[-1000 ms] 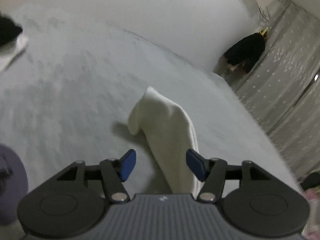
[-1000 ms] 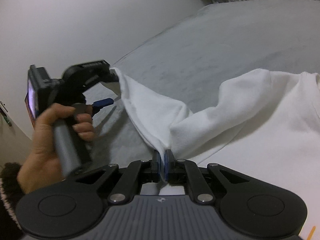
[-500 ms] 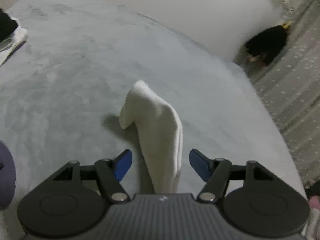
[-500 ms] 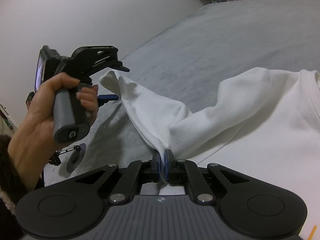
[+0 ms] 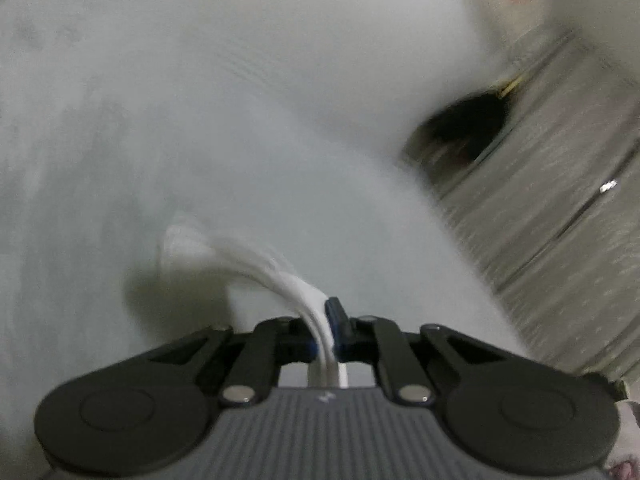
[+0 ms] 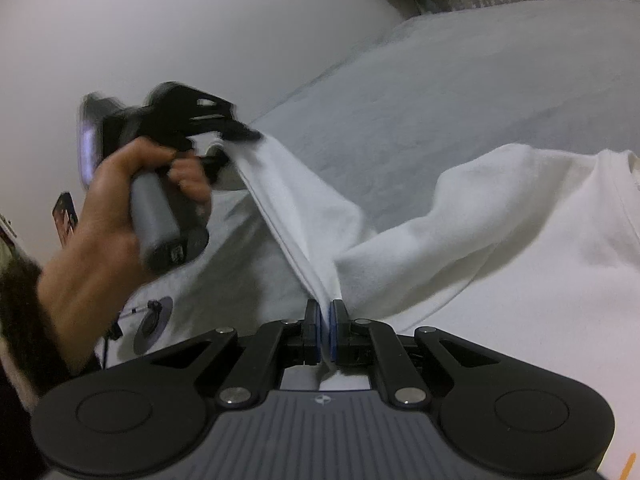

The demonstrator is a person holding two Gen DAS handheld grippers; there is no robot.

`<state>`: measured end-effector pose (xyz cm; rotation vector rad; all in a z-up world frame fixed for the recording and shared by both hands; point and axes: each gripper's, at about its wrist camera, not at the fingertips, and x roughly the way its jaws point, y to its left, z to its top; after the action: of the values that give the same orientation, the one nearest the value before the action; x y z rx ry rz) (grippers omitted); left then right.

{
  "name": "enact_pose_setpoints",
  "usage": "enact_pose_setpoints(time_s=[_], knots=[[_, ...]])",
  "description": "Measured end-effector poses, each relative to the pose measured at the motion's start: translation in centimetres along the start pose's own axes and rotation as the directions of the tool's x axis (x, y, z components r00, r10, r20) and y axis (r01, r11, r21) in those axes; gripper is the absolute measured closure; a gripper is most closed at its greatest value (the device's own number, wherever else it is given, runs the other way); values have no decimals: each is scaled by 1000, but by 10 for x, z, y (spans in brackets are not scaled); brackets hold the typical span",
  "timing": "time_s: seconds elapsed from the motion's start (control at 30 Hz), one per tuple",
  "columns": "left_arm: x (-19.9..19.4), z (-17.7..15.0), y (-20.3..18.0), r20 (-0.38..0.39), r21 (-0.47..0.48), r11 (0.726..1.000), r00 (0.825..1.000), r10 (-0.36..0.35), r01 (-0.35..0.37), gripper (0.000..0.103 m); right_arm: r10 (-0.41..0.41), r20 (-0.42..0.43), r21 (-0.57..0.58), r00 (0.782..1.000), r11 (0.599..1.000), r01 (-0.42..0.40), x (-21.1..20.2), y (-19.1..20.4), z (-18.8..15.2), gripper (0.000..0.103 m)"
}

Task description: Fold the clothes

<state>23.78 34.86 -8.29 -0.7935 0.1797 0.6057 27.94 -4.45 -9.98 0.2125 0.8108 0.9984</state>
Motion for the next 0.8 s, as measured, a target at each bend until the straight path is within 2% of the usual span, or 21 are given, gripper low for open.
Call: enact_pose_setpoints(time_s=[0.07,0.13,0.17,0.2,0.23,0.27,0.3,0.4,0.5,0.57,0.63,0.67,0.77,0.8], knots=[[-2,-4,12,67,6,998,995,68,-68,96,-11,33,-3,999,1000,11,0,4,0,92],[0,-8,26,104,-12,988,982,156,-156,96,-19,40,-11,999,1000,20,1,8,-1,89],[4,-10,34,103,-20,978,973,208,-207,96,-15,38,-17,999,1000,16,1,9,0,84],[6,-14,42,105,-28,968,962,252,-251,96,-11,35,-22,999,1000,12,0,10,1,74],[8,-18,50,109,-39,957,951,289,-286,96,3,41,-15,999,1000,-2,-3,9,2,69],[9,-23,58,114,-52,949,942,316,-312,96,15,61,-1,998,1000,-15,-9,6,4,62],[10,-29,64,117,-68,941,934,339,-333,96,23,86,13,996,1000,-24,-15,3,7,59],[10,-35,73,133,-100,943,935,329,-318,96,-29,185,39,982,999,22,-37,-8,12,58],[12,-33,76,142,-107,951,942,304,-291,96,-186,246,48,951,983,180,-47,-17,15,58],[14,-30,78,133,-110,951,944,302,-289,97,-350,262,-1,899,932,363,-45,-18,15,58],[18,-26,72,122,-101,953,947,297,-286,97,-466,263,-42,845,869,493,-37,-17,17,58],[19,-25,69,116,-95,954,949,293,-283,97,-487,253,-44,836,858,512,-33,-17,18,58],[14,-28,62,109,-89,959,955,277,-268,98,-474,213,-42,854,869,493,-14,-18,32,58],[12,-29,59,108,-85,961,957,270,-262,98,-477,207,-65,854,864,499,-7,-16,38,58]])
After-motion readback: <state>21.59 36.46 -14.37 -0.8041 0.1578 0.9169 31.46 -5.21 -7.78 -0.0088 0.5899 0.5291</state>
